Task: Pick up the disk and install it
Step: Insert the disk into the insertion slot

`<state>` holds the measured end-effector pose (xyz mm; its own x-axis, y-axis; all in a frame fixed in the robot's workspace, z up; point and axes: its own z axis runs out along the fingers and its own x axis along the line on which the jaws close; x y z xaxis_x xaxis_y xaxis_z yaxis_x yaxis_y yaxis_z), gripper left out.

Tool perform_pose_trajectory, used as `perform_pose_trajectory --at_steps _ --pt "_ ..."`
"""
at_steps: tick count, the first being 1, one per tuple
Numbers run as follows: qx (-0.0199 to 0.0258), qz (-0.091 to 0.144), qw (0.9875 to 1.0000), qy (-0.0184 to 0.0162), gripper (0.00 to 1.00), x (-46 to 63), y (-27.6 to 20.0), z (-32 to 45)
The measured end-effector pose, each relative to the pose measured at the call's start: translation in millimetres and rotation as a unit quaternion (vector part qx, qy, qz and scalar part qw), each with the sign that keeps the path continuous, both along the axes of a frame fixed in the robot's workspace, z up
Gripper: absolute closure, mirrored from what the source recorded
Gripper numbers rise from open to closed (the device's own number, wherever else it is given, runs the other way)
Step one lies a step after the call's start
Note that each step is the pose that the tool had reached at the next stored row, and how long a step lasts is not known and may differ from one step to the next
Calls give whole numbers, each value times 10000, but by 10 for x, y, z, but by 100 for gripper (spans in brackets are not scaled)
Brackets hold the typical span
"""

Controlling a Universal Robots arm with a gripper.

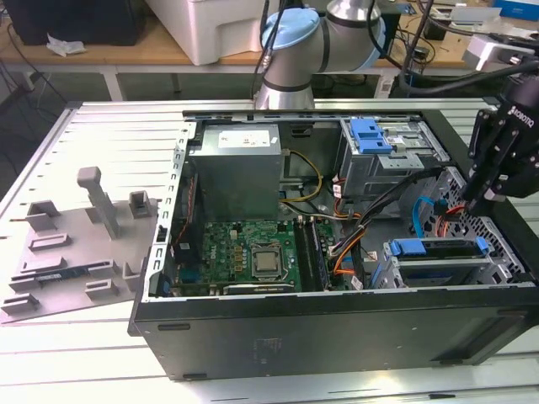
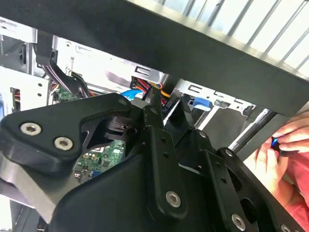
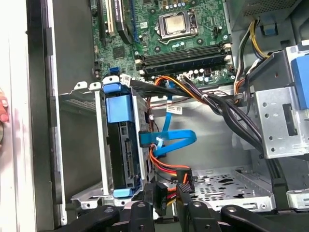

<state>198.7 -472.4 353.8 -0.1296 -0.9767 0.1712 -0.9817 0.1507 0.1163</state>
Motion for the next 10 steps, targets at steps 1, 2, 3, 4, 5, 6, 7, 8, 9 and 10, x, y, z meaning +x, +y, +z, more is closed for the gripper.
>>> perform_pose_trajectory --at_steps 1,2,3,4,5,6,7,8,9,10 --pt "-66 0 10000 14 67 0 47 0" --pt "-97 0 10000 16 67 0 70 0" --pt "-124 -1 9999 17 67 -1 86 -1" --pt "-178 0 9998 25 67 0 100 0" --pt "-247 -1 9997 39 67 0 103 -1" --pt "-327 0 9994 59 67 0 103 0" --pt "-412 0 9991 80 67 0 103 1" --pt "-535 -1 9985 99 67 -1 112 1" --pt "-580 -1 9983 100 67 0 140 1" --pt "-615 -1 9981 100 67 0 197 2"
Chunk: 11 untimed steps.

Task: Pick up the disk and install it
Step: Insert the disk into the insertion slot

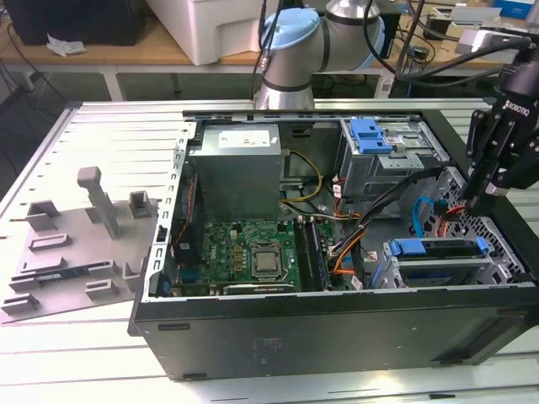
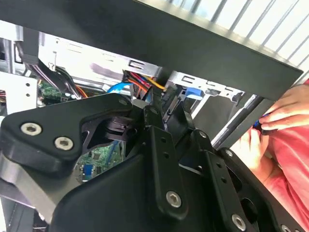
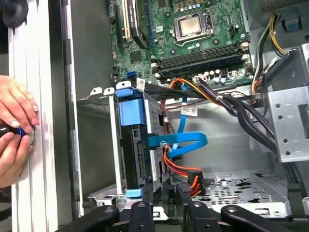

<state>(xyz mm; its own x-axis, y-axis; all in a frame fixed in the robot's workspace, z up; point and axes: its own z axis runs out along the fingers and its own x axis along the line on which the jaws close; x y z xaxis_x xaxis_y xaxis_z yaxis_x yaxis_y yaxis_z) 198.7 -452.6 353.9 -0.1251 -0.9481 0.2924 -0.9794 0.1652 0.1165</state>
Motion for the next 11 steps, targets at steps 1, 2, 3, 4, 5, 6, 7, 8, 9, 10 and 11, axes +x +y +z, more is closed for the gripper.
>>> perform_pose_trajectory --at_steps 1,2,3,4,5,6,7,8,9,10,11 --pt "-32 -1 10000 3 67 -1 16 -1" --pt "-69 0 10000 18 67 6 17 0" --pt "-93 0 10000 32 67 16 16 -1" --pt "-107 0 9999 39 67 20 17 -1" --pt "-112 0 9999 41 67 21 17 -3" --pt "-116 -1 9999 44 67 22 17 -7" --pt "-119 0 9999 46 67 25 17 -15" --pt "-123 0 9999 47 67 25 17 -26" --pt "-127 0 9999 48 67 25 17 -29" --pt "-131 0 9999 48 67 25 17 -31" --pt "-134 0 9999 48 67 25 17 -32"
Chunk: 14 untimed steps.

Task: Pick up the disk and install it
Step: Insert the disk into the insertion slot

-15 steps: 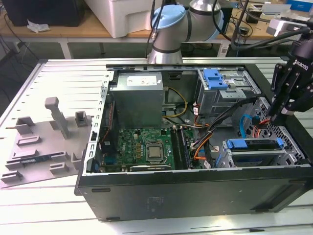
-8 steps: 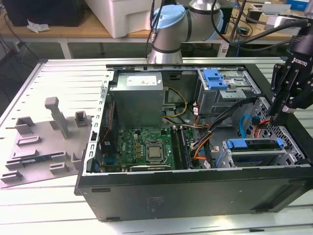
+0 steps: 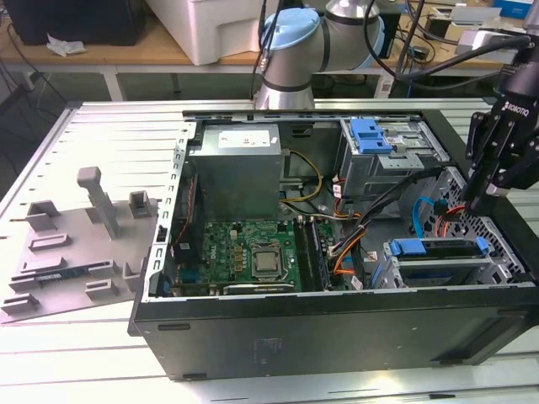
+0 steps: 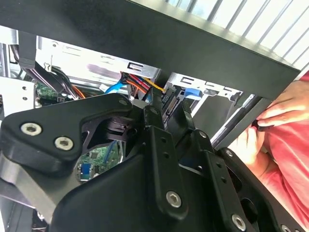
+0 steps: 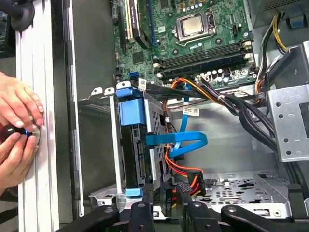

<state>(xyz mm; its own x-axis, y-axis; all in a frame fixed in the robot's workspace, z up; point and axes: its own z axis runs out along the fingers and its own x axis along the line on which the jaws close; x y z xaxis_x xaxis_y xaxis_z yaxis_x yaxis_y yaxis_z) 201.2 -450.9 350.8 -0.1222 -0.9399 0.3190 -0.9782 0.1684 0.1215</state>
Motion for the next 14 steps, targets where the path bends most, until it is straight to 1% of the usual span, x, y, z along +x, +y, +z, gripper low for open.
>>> perform_pose_trajectory --at_steps 5,9,14 --pt "-54 0 10000 0 67 0 0 -2" --pt "-82 0 10000 0 67 0 0 -7" --pt "-102 1 9999 0 67 -1 0 -13"
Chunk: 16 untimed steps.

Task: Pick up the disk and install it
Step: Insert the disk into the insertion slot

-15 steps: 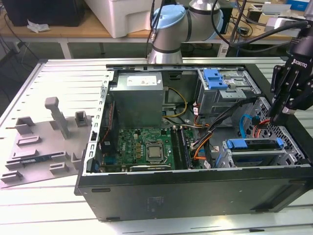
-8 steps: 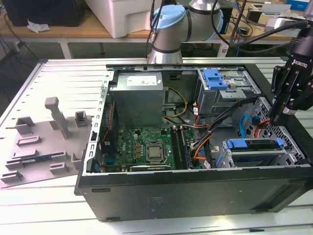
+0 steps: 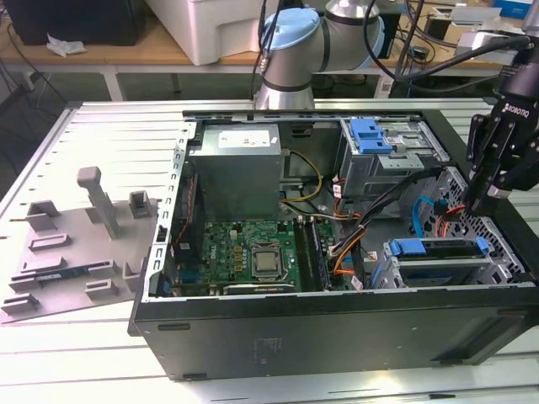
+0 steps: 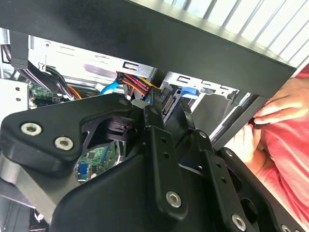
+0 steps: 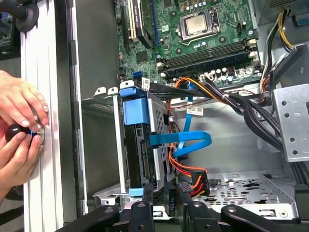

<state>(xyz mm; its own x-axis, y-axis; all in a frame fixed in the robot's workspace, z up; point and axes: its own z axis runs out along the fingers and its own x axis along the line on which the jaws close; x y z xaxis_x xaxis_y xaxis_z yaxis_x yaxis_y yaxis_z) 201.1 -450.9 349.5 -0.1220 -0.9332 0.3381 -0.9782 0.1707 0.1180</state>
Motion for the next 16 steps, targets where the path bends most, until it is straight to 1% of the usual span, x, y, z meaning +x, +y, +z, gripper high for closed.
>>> perform_pose_trajectory --at_steps 2,4,5,7,11,15,16 --pt "-5 -1 10000 0 69 -10 0 -2" --pt "-12 -1 10000 0 82 -25 0 -2" --pt "-19 0 10000 0 84 -32 0 -3" --pt "-31 -1 10000 0 84 -39 4 -3" --pt "-41 -1 10000 0 84 -60 11 -3" --pt "-41 3 10000 0 84 -77 11 -3" --pt "-41 11 10000 0 84 -97 11 -3"
